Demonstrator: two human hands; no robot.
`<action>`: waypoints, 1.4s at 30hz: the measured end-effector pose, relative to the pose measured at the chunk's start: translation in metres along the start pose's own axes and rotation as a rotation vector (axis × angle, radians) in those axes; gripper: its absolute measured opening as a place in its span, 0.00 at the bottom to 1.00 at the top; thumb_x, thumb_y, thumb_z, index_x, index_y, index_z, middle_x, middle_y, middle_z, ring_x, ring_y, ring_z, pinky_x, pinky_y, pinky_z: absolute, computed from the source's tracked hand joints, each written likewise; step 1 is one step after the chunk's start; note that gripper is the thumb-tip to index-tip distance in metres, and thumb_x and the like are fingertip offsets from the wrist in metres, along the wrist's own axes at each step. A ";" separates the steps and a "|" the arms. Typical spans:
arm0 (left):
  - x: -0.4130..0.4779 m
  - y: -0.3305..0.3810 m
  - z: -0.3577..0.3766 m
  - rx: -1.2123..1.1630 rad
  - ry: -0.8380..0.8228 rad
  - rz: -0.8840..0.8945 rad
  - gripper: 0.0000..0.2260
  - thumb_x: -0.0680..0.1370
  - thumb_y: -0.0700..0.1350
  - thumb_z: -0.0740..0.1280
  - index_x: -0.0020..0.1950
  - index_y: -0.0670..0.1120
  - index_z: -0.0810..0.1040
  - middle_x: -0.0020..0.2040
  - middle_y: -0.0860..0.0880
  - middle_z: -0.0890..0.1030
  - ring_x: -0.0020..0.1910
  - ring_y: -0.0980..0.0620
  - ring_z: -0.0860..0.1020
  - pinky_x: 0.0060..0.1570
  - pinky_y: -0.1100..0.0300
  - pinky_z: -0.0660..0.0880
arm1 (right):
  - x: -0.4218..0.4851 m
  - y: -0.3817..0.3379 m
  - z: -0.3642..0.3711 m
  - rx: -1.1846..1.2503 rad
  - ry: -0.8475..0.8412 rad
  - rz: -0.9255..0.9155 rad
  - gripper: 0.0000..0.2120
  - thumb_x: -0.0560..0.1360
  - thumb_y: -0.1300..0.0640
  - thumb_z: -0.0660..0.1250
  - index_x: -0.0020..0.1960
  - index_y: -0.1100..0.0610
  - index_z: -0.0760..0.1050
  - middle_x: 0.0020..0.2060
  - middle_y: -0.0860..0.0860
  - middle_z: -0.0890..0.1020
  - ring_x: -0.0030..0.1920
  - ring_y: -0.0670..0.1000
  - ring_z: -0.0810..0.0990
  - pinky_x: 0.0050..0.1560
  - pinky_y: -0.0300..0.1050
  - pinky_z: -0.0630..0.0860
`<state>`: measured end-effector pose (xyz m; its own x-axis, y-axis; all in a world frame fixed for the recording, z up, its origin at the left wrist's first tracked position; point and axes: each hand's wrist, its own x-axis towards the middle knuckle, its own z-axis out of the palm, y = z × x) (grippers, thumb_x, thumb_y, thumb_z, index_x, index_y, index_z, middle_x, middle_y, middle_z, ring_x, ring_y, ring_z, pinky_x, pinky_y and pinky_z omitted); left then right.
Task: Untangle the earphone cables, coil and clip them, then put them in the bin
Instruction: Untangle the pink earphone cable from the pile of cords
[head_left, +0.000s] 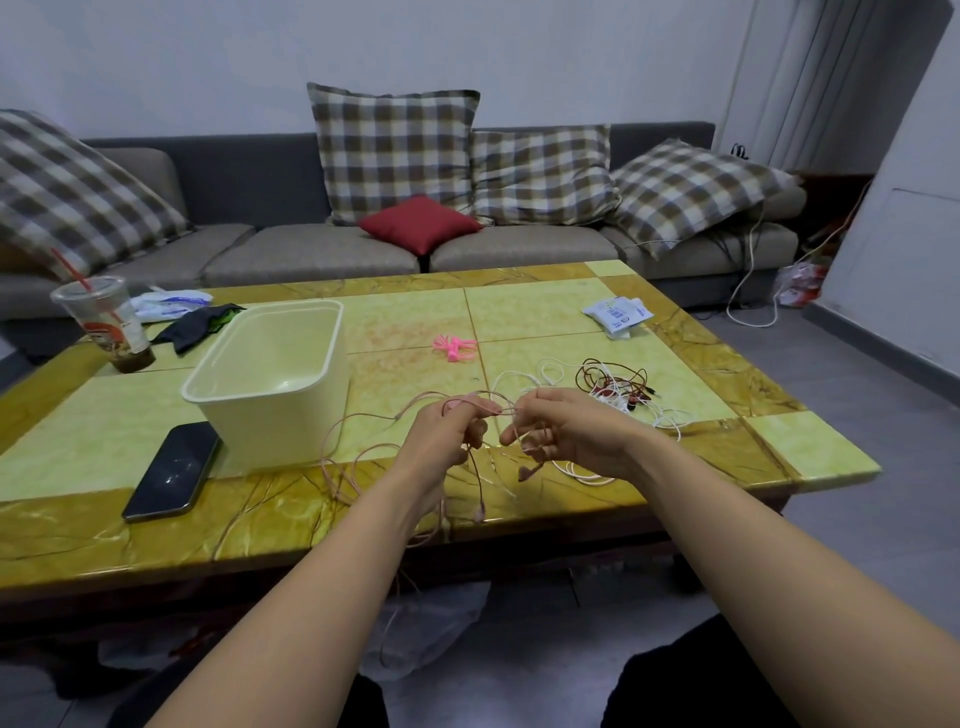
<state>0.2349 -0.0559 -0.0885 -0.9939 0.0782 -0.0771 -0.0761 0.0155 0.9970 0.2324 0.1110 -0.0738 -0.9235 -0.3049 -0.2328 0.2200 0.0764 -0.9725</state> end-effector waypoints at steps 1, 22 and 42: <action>0.000 0.000 0.000 -0.010 0.000 0.006 0.10 0.77 0.40 0.65 0.38 0.49 0.82 0.26 0.53 0.70 0.32 0.54 0.70 0.32 0.60 0.60 | 0.000 0.001 0.000 -0.018 -0.030 0.029 0.04 0.80 0.63 0.60 0.47 0.59 0.71 0.43 0.59 0.84 0.32 0.47 0.78 0.37 0.39 0.75; -0.005 0.002 -0.001 0.033 -0.113 0.010 0.16 0.84 0.53 0.55 0.45 0.45 0.74 0.26 0.51 0.70 0.21 0.53 0.66 0.25 0.63 0.64 | -0.002 0.003 -0.001 0.071 -0.199 0.062 0.09 0.80 0.61 0.60 0.44 0.60 0.76 0.39 0.52 0.79 0.40 0.47 0.79 0.37 0.43 0.79; -0.004 -0.006 0.001 0.303 -0.070 -0.037 0.07 0.72 0.42 0.75 0.44 0.40 0.82 0.45 0.49 0.80 0.36 0.55 0.77 0.35 0.63 0.64 | 0.016 0.019 -0.004 -0.015 0.204 -0.115 0.06 0.81 0.63 0.62 0.45 0.59 0.72 0.35 0.53 0.71 0.31 0.47 0.66 0.34 0.39 0.68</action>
<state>0.2392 -0.0549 -0.0938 -0.9822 0.1408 -0.1241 -0.0744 0.3148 0.9462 0.2210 0.1117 -0.0963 -0.9869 -0.1144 -0.1134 0.1063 0.0663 -0.9921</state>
